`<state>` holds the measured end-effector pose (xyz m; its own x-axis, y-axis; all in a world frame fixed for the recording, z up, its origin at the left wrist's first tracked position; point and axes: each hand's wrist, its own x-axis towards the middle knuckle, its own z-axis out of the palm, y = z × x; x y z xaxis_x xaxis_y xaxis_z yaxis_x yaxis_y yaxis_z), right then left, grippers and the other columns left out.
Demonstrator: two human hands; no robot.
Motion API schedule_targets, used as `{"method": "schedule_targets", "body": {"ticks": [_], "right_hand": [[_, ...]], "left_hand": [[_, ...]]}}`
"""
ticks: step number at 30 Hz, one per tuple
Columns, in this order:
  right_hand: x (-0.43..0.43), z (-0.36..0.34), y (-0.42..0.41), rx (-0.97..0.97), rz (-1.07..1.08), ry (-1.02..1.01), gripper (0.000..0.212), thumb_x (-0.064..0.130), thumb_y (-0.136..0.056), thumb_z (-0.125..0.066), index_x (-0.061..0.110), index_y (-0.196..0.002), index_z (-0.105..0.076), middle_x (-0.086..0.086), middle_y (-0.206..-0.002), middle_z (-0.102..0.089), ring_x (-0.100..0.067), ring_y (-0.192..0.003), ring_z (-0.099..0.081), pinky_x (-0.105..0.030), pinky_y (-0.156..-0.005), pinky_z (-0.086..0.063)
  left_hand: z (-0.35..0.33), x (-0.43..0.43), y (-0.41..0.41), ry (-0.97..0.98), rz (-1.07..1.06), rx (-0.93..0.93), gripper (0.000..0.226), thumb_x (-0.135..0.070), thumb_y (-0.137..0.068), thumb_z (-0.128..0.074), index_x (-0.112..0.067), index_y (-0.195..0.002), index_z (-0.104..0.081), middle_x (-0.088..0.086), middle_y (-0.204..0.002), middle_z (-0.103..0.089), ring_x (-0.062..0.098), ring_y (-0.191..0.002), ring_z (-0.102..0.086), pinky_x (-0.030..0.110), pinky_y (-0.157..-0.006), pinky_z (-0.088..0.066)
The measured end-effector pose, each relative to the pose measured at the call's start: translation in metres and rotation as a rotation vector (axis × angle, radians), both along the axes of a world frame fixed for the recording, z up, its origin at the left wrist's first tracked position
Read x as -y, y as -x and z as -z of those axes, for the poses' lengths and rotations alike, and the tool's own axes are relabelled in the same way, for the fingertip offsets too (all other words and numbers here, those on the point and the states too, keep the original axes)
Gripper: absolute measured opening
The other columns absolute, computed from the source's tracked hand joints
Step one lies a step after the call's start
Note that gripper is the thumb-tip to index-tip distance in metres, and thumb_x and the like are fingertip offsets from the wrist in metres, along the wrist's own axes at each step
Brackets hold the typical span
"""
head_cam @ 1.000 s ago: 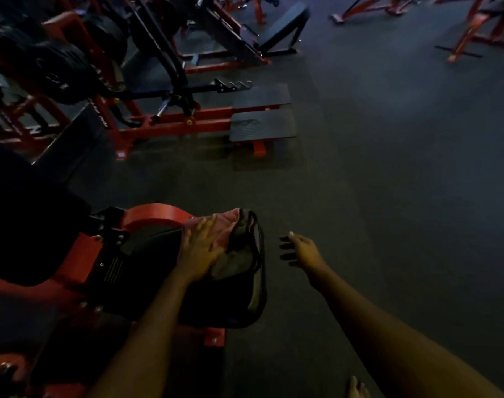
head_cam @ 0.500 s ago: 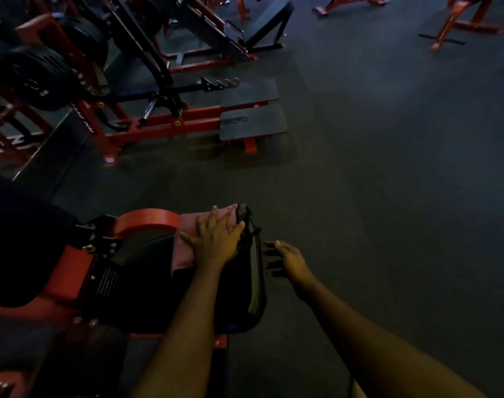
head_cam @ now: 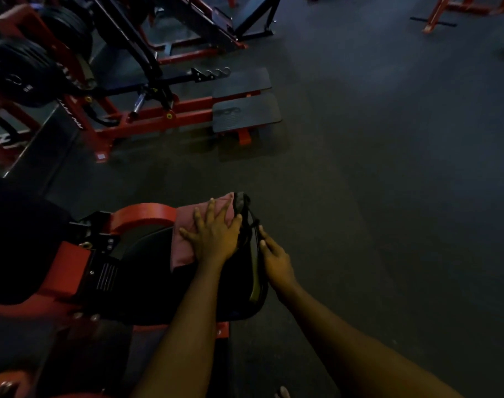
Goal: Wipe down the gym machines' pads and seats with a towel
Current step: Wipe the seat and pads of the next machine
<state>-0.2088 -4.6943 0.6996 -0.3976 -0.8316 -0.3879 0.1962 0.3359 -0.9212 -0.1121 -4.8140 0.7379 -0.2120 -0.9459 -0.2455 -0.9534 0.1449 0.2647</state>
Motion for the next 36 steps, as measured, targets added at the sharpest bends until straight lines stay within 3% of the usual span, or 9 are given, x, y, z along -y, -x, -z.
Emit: {"method": "schedule_targets", "body": {"ticks": [4,6,11,14,18,22,26,32,36], "right_hand": [[-0.003,-0.003,-0.02,0.071,0.093,0.037,0.042,0.027,-0.111,-0.036,0.029,-0.153,-0.044,0.005,-0.15,-0.049,-0.005,-0.126,-0.046,-0.023,-0.107,-0.038],[-0.004,0.0,-0.028,0.109,0.151,0.048,0.042,0.025,-0.111,-0.037,0.027,-0.152,-0.045,0.001,-0.153,-0.049,-0.005,-0.128,-0.046,-0.024,-0.108,-0.037],[-0.003,0.002,-0.032,0.123,0.195,0.057,0.041,0.024,-0.111,-0.038,0.024,-0.151,-0.047,0.005,-0.151,-0.049,-0.006,-0.133,-0.046,-0.023,-0.11,-0.037],[-0.003,0.001,-0.032,0.034,0.205,0.061,0.04,0.021,-0.111,-0.038,0.022,-0.149,-0.049,0.011,-0.143,-0.052,-0.006,-0.133,-0.047,-0.022,-0.11,-0.036],[-0.005,-0.006,-0.034,-0.077,0.203,0.024,0.039,0.023,-0.111,-0.036,0.023,-0.147,-0.052,0.012,-0.128,-0.056,-0.003,-0.118,-0.05,-0.014,-0.099,-0.038],[-0.005,0.001,-0.045,-0.106,0.206,-0.05,0.044,0.038,-0.11,-0.035,0.031,-0.152,-0.045,-0.002,-0.15,-0.054,-0.026,-0.138,-0.049,-0.043,-0.117,-0.038],[-0.003,0.005,-0.047,-0.134,0.224,-0.059,0.044,0.037,-0.11,-0.035,0.028,-0.152,-0.045,-0.003,-0.151,-0.053,-0.027,-0.142,-0.046,-0.045,-0.119,-0.037],[-0.004,0.007,-0.047,-0.186,0.231,-0.044,0.045,0.034,-0.111,-0.033,0.022,-0.152,-0.046,0.0,-0.153,-0.051,-0.02,-0.143,-0.045,-0.039,-0.119,-0.037],[-0.006,0.007,-0.047,-0.173,0.245,-0.043,0.045,0.035,-0.11,-0.034,0.022,-0.149,-0.051,-0.002,-0.147,-0.057,-0.022,-0.137,-0.051,-0.041,-0.116,-0.041]], "left_hand": [[0.003,-0.028,-0.027,0.072,0.088,-0.024,0.067,-0.061,-0.101,-0.032,-0.046,-0.155,0.005,-0.012,-0.168,0.009,0.021,-0.155,0.013,0.068,-0.118,0.004],[0.009,-0.053,-0.049,0.101,0.115,-0.014,0.064,-0.062,-0.101,-0.028,-0.051,-0.15,0.011,-0.016,-0.167,0.014,0.019,-0.155,0.013,0.066,-0.119,0.004],[0.012,-0.052,-0.05,0.079,0.051,0.042,0.066,-0.067,-0.099,-0.026,-0.049,-0.156,0.002,-0.014,-0.167,0.014,0.02,-0.155,0.014,0.068,-0.118,0.003],[0.002,-0.006,-0.013,0.03,0.013,0.023,0.068,-0.068,-0.099,-0.027,-0.042,-0.159,-0.009,-0.009,-0.169,0.005,0.026,-0.155,0.009,0.072,-0.115,0.003],[-0.004,0.015,0.005,0.027,0.005,0.014,0.067,-0.068,-0.098,-0.028,-0.038,-0.158,-0.022,-0.007,-0.169,-0.011,0.028,-0.155,-0.003,0.073,-0.115,0.002],[-0.002,-0.025,-0.023,0.111,0.079,-0.027,0.065,-0.065,-0.1,-0.027,-0.042,-0.158,-0.011,-0.007,-0.169,-0.002,0.023,-0.155,0.007,0.065,-0.12,0.005],[0.003,-0.029,-0.025,0.097,0.068,-0.01,0.067,-0.068,-0.099,-0.028,-0.043,-0.158,-0.01,-0.008,-0.169,0.002,0.023,-0.155,0.01,0.066,-0.119,0.006],[0.002,0.037,0.023,0.069,0.018,0.08,0.057,-0.068,-0.096,-0.025,-0.039,-0.141,-0.045,0.001,-0.152,-0.044,0.033,-0.142,-0.034,0.077,-0.108,-0.015],[0.005,-0.007,-0.001,0.147,0.075,-0.011,0.061,-0.064,-0.1,-0.03,-0.039,-0.155,-0.027,-0.005,-0.167,-0.018,0.026,-0.154,-0.009,0.07,-0.117,-0.002]]}}
